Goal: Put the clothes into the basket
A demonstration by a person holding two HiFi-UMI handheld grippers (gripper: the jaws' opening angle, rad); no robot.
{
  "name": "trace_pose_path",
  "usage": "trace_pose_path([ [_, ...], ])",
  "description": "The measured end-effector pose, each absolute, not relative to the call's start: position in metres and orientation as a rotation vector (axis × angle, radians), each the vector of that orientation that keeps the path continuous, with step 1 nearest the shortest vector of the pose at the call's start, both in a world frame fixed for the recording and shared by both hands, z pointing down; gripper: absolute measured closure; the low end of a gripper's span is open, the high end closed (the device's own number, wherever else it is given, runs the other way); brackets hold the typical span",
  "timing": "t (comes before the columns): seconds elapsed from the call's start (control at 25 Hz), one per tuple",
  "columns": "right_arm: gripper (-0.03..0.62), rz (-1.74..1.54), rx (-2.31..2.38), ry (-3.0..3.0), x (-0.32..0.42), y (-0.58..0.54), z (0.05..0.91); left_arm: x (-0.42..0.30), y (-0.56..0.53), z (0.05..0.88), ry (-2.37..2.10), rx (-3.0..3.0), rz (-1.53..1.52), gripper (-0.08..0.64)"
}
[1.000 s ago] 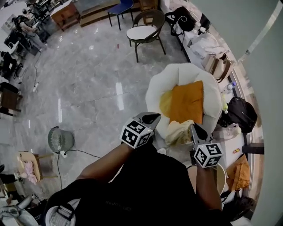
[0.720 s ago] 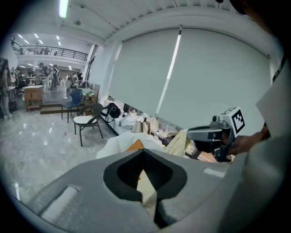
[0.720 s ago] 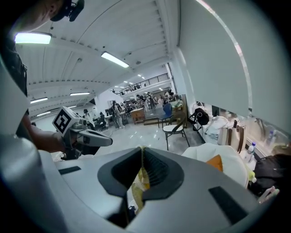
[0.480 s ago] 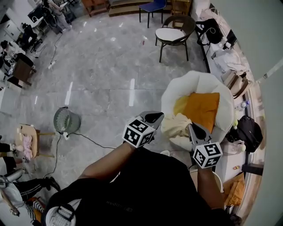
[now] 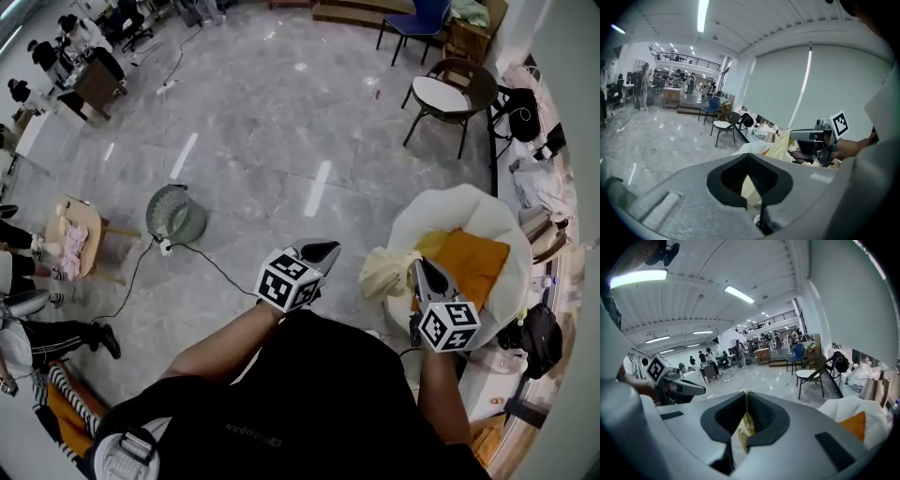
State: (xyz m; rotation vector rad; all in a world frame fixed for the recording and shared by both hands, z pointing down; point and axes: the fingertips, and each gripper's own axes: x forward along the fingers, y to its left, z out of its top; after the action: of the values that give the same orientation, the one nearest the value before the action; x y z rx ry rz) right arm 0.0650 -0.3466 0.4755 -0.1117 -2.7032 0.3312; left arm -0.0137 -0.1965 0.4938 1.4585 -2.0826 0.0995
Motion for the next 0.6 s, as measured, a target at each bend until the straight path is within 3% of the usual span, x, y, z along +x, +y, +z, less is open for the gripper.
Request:
trace_pose_path([
  [0.6, 0.558, 0.246, -0.378, -2.661, -0.076, -0.169, 0.467, -0.123, -0.040, 0.495, -2.187, 1.322, -0.008, 0.560],
])
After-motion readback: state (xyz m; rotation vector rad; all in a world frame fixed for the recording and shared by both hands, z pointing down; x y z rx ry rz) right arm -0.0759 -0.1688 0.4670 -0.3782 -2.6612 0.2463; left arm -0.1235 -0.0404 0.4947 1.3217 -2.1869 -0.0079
